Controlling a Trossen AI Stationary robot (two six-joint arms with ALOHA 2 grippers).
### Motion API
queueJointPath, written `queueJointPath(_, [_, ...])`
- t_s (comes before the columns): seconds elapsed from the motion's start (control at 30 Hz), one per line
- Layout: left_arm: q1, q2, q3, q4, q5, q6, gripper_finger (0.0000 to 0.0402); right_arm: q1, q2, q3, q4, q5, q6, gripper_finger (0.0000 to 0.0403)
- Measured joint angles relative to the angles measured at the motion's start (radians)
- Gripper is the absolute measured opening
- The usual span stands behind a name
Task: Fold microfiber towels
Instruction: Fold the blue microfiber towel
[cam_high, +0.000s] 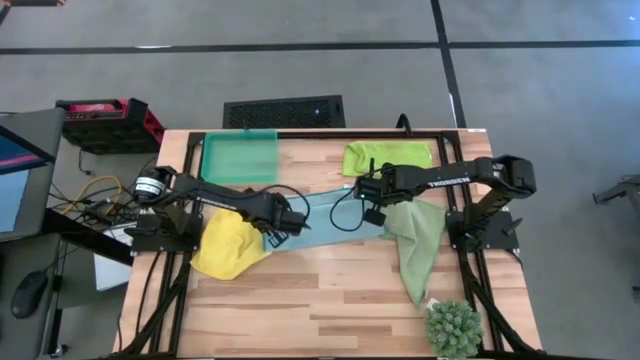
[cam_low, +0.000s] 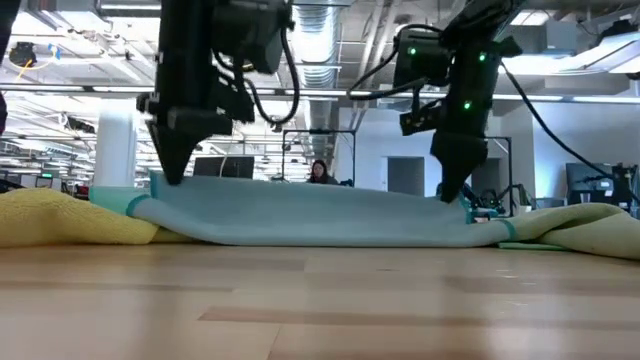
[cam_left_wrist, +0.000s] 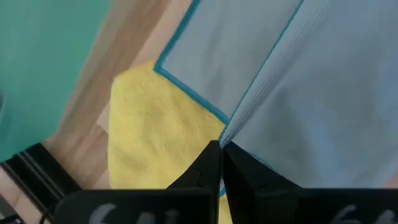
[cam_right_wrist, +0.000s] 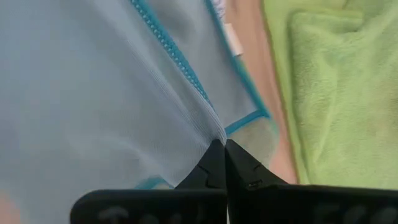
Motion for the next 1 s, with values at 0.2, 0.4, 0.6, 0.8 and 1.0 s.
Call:
queueJointPath(0.2, [0.028,0.000,-0.062,0.090,0.026,0.035,0.0000,-0.011,0.010,-0.001,0.033,0.006,-0.020,0.0005])
queueJointPath(0.4, [0.054,0.000,-0.069,0.099,-0.028,0.046,0.0000,-0.021,0.012,0.000,0.036,-0.003,-0.023,0.0014])
queueJointPath(0.6, [0.085,0.000,-0.069,0.101,-0.039,0.074,0.0000,-0.025,0.012,0.000,0.039,-0.006,-0.024,0.0043])
queueJointPath(0.8, [0.111,0.000,-0.069,0.114,-0.039,0.074,0.0038,-0.025,0.012,0.000,0.041,-0.007,-0.024,0.0070])
queueJointPath(1.0, [0.142,0.000,-0.069,0.149,-0.040,0.074,0.0108,-0.025,0.012,0.000,0.050,-0.006,-0.023,0.0119])
